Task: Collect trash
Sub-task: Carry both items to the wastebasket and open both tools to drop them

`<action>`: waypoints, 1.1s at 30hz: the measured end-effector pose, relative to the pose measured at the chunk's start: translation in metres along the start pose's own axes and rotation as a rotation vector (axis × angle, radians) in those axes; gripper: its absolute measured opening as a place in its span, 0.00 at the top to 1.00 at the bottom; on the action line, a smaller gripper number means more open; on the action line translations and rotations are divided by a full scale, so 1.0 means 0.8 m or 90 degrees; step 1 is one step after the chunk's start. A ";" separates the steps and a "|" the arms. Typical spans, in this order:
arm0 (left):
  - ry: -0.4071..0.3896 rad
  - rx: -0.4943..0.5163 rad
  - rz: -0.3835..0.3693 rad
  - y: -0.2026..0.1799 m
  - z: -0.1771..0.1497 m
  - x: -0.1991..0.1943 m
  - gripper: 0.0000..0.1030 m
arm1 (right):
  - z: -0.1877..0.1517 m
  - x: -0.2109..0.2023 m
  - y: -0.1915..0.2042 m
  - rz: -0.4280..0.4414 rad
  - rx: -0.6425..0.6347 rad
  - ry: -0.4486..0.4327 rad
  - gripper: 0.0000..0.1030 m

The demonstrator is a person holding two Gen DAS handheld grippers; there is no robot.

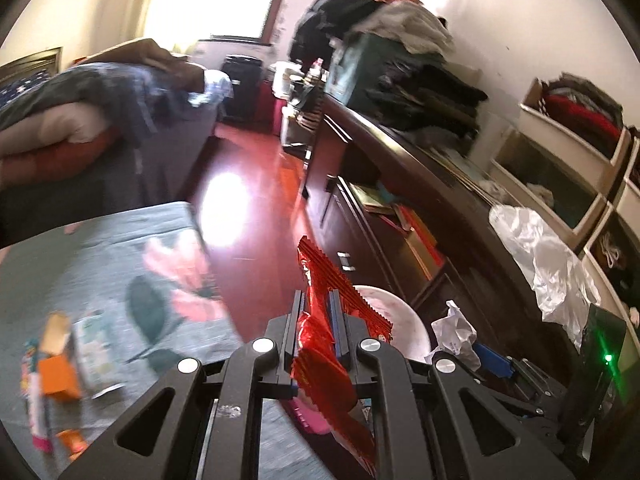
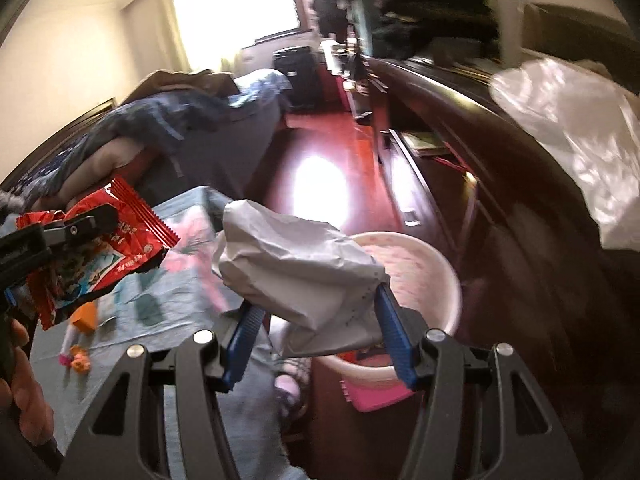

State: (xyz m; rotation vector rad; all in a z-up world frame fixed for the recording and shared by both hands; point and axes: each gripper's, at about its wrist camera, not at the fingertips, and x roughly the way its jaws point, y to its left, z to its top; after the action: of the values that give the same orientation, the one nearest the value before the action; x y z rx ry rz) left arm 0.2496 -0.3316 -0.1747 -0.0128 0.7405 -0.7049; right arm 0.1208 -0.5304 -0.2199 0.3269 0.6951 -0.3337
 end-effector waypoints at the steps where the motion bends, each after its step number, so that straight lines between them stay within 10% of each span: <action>1: 0.006 0.006 -0.005 -0.007 0.002 0.010 0.90 | 0.001 0.005 -0.005 -0.007 0.005 0.003 0.44; 19: 0.153 0.044 -0.028 -0.058 -0.016 0.221 0.86 | -0.006 0.136 -0.090 -0.095 0.051 0.060 0.42; 24: 0.143 0.029 -0.034 -0.053 -0.015 0.231 0.34 | -0.004 0.157 -0.090 -0.106 0.038 0.060 0.37; 33: 0.099 0.001 -0.008 -0.034 0.000 0.206 0.22 | -0.005 0.158 -0.095 -0.095 0.044 0.065 0.30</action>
State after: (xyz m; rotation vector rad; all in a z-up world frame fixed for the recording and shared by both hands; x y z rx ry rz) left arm 0.3198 -0.4503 -0.2690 0.0400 0.8899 -0.7234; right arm 0.1787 -0.6209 -0.3213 0.3610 0.8109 -0.4861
